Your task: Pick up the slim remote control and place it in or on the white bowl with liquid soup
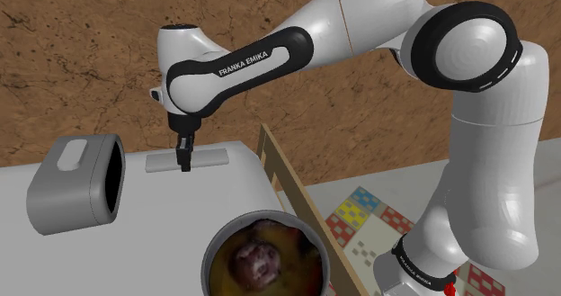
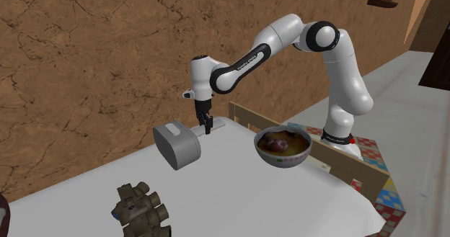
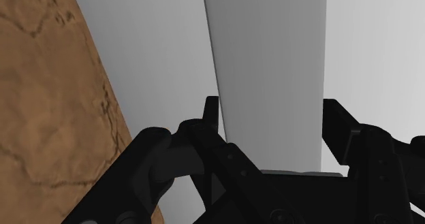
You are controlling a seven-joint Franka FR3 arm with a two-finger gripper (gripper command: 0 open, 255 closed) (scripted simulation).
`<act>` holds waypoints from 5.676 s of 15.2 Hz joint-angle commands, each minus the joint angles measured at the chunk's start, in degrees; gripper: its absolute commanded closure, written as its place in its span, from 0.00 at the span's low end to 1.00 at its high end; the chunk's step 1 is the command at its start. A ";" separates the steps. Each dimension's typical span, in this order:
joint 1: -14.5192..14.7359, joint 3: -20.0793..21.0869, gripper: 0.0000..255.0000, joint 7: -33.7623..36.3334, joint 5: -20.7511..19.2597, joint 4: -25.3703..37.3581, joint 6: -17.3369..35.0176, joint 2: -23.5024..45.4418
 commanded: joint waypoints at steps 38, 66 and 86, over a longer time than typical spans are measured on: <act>0.63 2.00 1.00 1.33 3.12 4.12 -18.76 -14.85; 13.36 13.94 1.00 18.55 18.13 -37.86 -13.40 -53.97; 13.51 15.63 0.00 18.53 18.78 -44.14 -4.71 -51.53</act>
